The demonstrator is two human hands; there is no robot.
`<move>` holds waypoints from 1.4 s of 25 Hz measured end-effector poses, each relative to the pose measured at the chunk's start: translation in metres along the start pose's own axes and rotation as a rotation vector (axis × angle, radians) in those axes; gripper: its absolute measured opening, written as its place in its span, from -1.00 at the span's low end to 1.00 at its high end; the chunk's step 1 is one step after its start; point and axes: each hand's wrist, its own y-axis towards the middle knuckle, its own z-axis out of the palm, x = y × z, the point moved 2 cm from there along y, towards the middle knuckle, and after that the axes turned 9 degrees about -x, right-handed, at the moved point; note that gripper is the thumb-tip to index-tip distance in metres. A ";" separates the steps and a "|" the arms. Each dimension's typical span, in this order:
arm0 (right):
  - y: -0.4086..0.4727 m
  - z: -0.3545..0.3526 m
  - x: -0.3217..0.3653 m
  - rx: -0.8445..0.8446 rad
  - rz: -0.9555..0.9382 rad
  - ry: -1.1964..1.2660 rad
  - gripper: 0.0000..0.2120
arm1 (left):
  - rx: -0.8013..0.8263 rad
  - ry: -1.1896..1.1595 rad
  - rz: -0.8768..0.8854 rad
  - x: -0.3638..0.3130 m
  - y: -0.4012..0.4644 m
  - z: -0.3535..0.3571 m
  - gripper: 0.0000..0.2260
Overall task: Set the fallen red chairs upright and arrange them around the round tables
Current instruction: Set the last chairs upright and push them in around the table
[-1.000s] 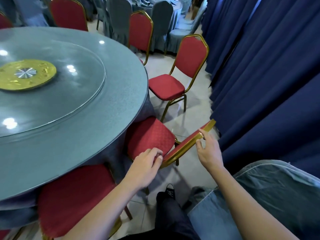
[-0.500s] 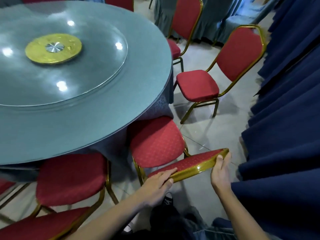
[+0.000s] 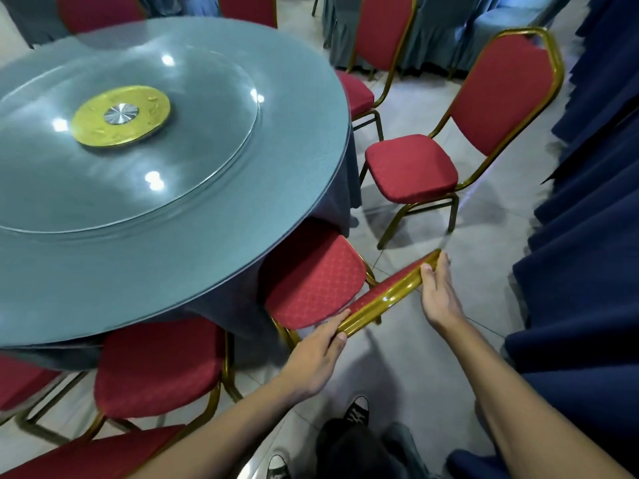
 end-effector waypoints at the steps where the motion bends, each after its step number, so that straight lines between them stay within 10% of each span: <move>1: 0.007 -0.001 0.003 0.000 -0.007 0.015 -0.38 | -0.007 -0.008 -0.012 -0.002 0.005 -0.001 -0.58; 15: 0.067 -0.028 -0.001 0.113 -0.111 -0.066 -0.32 | -0.032 0.012 -0.128 -0.052 0.074 0.027 -0.36; 22: 0.089 -0.059 -0.006 0.156 -0.226 -0.137 -0.41 | -0.012 0.146 0.069 -0.131 0.138 0.041 -0.70; 35: 0.240 -0.140 0.034 0.003 -0.228 -0.139 -0.64 | -0.050 0.116 0.172 -0.220 0.297 0.060 -0.72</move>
